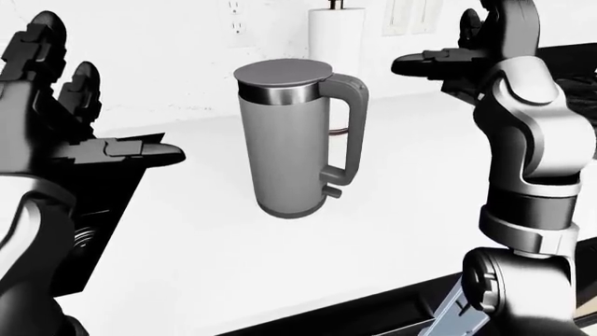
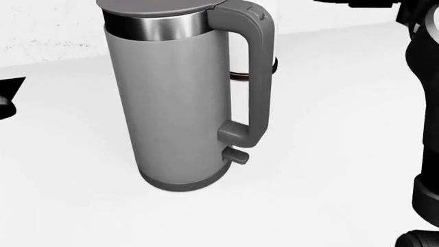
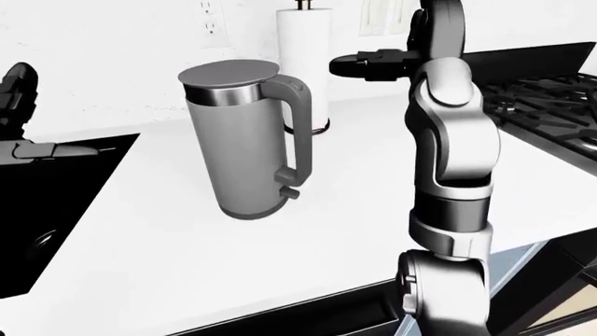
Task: Press the button to open the lid of the electric kettle.
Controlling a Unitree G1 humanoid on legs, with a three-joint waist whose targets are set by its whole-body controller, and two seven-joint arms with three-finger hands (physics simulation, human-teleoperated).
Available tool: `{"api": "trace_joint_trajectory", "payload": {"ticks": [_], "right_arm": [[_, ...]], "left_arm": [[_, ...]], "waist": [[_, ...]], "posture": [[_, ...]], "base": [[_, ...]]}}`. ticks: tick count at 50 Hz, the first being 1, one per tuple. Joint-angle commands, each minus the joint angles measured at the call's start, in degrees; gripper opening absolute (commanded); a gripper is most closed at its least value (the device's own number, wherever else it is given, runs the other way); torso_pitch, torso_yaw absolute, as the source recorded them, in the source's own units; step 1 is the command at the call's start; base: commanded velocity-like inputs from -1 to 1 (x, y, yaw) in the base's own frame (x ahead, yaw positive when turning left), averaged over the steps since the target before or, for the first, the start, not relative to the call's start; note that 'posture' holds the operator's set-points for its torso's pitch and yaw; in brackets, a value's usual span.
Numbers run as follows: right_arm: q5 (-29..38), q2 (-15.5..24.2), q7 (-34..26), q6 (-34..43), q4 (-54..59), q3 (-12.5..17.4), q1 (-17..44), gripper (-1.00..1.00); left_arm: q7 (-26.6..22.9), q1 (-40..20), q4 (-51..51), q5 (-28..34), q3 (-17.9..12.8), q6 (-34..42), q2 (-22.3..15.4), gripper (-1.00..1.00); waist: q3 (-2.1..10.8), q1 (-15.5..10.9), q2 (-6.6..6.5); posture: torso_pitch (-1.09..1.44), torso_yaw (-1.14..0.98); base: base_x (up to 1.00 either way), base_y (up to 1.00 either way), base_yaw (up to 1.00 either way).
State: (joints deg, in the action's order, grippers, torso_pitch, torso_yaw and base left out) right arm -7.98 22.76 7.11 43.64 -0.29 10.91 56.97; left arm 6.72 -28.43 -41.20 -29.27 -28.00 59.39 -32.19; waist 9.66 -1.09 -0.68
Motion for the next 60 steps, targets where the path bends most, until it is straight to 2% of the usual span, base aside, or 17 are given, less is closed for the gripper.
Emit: {"api": "trace_joint_trajectory", "payload": {"ticks": [1,40,60], "right_arm": [[0.15,0.56,0.03,-1.40,-1.53,0.33,2.05,1.00],[0.40,-1.82,0.73,0.29,-0.93,-0.97,5.49,1.00],[0.74,-4.50,1.06,0.97,-0.76,-2.53,7.57,1.00]], "left_arm": [[0.07,-1.43,-0.71,0.37,-0.68,-1.65,-0.89,1.00],[0.87,-1.76,-0.92,-0.90,-1.04,-1.14,-1.24,1.00],[0.81,-1.09,-1.04,-0.71,-0.99,-1.63,-0.96,1.00]], "waist": [[0.86,-0.01,-0.07],[0.61,0.13,-0.31],[0.54,0.11,-0.46]], "posture": [[-0.27,0.00],[-0.27,0.00],[-0.27,0.00]], "base": [[0.00,0.00,0.00],[0.00,0.00,0.00],[0.00,0.00,0.00]]}}
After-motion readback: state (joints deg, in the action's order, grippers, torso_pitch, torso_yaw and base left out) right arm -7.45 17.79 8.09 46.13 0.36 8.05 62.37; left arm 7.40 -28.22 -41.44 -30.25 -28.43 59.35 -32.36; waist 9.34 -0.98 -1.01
